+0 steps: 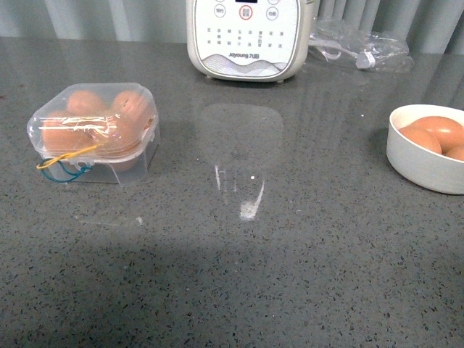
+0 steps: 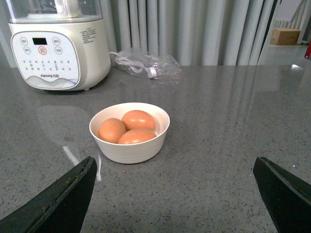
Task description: Put egg into box
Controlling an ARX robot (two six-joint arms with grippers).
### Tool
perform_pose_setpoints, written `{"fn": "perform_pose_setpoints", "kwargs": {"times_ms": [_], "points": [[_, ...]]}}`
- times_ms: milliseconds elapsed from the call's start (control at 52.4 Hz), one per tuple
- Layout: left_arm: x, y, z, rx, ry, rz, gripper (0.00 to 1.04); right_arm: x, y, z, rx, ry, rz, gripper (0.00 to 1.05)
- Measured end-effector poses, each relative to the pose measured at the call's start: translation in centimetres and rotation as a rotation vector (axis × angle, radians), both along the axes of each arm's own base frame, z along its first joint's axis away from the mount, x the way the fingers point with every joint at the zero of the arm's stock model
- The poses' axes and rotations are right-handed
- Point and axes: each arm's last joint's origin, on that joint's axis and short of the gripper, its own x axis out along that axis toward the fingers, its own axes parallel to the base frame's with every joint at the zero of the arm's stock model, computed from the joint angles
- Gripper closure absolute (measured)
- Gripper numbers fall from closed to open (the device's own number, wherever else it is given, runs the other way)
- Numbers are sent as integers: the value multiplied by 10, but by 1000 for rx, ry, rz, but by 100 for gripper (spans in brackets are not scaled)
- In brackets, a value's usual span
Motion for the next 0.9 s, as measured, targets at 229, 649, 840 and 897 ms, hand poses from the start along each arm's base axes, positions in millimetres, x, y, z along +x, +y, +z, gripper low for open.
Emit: {"fn": "perform_pose_setpoints", "kwargs": {"times_ms": [229,649,840,897], "points": [[0,0,0,0,0,0,7,0,0,0,0,0,0,7],[0,0,0,0,0,0,7,0,0,0,0,0,0,7],[0,0,0,0,0,0,7,0,0,0,0,0,0,7],[0,0,0,0,0,0,7,0,0,0,0,0,0,7]]}}
